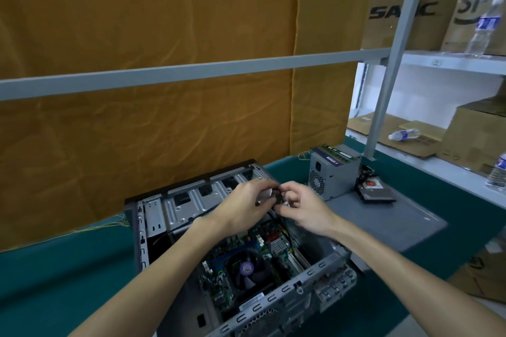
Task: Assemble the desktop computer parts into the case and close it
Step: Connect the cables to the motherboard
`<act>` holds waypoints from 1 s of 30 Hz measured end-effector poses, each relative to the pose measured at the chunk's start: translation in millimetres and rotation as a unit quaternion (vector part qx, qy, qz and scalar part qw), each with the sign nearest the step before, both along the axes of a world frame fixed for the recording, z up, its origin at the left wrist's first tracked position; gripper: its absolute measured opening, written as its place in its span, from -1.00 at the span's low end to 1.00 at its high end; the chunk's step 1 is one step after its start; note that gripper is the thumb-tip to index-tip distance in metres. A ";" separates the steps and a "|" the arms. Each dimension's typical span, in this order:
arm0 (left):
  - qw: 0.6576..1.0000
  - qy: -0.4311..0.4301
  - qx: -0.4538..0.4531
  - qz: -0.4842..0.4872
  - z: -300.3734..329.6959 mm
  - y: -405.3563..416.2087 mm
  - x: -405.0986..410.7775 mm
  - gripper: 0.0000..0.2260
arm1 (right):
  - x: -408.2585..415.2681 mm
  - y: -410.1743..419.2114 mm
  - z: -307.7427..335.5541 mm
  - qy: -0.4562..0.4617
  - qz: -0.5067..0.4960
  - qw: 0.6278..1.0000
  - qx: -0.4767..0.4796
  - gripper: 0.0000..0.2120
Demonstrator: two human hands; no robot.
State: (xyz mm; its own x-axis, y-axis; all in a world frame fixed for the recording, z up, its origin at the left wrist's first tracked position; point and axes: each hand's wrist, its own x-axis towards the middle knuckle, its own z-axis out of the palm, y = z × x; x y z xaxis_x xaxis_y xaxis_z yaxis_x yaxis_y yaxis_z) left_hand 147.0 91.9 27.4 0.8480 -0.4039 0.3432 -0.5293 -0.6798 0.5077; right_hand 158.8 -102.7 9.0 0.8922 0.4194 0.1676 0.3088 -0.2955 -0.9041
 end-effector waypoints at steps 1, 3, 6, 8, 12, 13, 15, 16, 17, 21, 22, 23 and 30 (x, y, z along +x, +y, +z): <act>1.000 0.013 -0.015 -0.005 -2.7 -1.7 1.3 -0.73 | 0.2 -1.9 -2.0 -0.006 -0.010 1.000 -0.014 -0.70; 0.999 0.014 -0.028 0.005 -8.9 -1.7 4.5 -0.81 | -1.9 -7.9 -5.9 -0.019 -0.037 0.997 -0.059 -0.63; 0.998 0.026 -0.023 0.054 -19.6 5.2 5.5 -0.88 | -8.8 -13.7 -8.3 -0.120 -0.069 0.957 -0.256 -0.44; 0.992 0.058 -0.037 0.105 -25.8 14.8 3.4 -0.88 | -9.3 -11.6 -6.6 -0.255 -0.097 0.863 -0.425 -0.43; 0.959 0.177 -0.154 0.158 -27.8 27.4 -12.8 -0.82 | -8.2 -2.2 12.3 -0.259 -0.139 0.770 -0.567 -0.77; 0.947 0.209 -0.187 0.154 -25.0 27.8 -18.4 -0.82 | -10.1 0.8 15.5 -0.253 -0.133 0.758 -0.586 -0.81; 0.935 0.241 -0.218 0.145 -16.4 28.9 -27.5 -0.81 | -14.1 8.2 21.4 -0.266 -0.125 0.739 -0.607 -0.78; 0.934 0.246 -0.216 0.142 -11.0 30.3 -31.2 -0.81 | -13.7 11.7 24.6 -0.273 -0.127 0.739 -0.603 -0.80; 0.935 0.252 -0.208 0.139 -5.3 32.6 -34.4 -0.82 | -12.3 15.8 30.0 -0.264 -0.131 0.759 -0.580 -0.87; 0.933 0.294 -0.157 0.134 10.6 43.4 -45.5 -0.82 | 2.9 48.5 67.6 -0.088 -0.107 0.913 -0.383 -0.85; 0.934 0.285 -0.156 0.149 11.9 45.8 -47.4 -0.82 | 6.0 60.1 75.6 -0.057 -0.103 0.927 -0.357 -0.81; 0.935 0.266 -0.160 0.169 12.8 48.9 -48.7 -0.82 | 8.0 71.7 81.3 -0.035 -0.104 0.933 -0.343 -0.79; 0.917 0.291 -0.169 0.216 4.1 78.8 -48.4 -0.84 | 9.5 90.4 74.4 0.122 -0.073 0.952 -0.270 -0.81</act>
